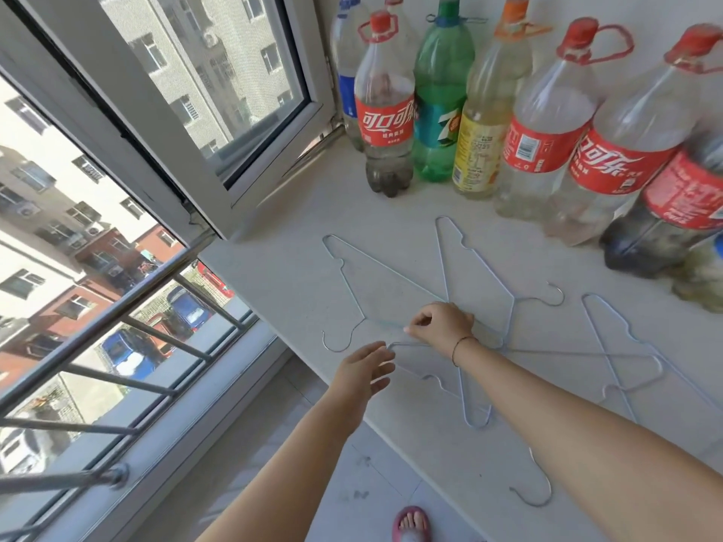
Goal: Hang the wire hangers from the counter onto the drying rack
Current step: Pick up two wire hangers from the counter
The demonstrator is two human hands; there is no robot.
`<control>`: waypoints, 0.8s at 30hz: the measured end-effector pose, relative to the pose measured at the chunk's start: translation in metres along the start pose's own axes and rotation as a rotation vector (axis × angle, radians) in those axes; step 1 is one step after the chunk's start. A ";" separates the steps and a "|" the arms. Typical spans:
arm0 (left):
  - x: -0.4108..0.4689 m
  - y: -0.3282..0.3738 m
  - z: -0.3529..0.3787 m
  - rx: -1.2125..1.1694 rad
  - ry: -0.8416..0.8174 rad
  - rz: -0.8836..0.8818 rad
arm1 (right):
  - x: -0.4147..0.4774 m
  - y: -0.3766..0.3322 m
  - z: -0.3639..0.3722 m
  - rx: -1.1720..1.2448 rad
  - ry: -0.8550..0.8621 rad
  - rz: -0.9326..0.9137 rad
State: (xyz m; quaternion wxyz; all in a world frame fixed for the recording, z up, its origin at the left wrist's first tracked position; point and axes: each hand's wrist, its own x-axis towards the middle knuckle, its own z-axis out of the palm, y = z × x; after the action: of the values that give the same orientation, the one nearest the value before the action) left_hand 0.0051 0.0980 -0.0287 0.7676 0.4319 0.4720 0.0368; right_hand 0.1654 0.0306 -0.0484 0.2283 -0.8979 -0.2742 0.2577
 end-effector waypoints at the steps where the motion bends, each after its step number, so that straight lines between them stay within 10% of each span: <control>1: 0.001 0.003 0.004 -0.037 0.005 0.004 | -0.001 -0.002 -0.001 0.047 -0.019 0.003; 8: 0.011 0.032 0.015 -0.155 0.066 0.158 | -0.026 -0.011 -0.012 0.627 -0.194 -0.060; 15: 0.011 0.048 0.018 -0.120 0.047 0.192 | -0.024 0.064 -0.037 0.668 0.458 0.425; 24: 0.006 0.056 0.016 -0.082 0.044 0.196 | -0.007 0.086 -0.050 0.597 0.448 0.586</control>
State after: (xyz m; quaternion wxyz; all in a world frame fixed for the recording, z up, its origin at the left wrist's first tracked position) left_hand 0.0399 0.1255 0.0089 0.7670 0.4432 0.4423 0.1404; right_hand 0.2219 -0.0510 -0.0552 0.4477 -0.8660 0.1327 0.1789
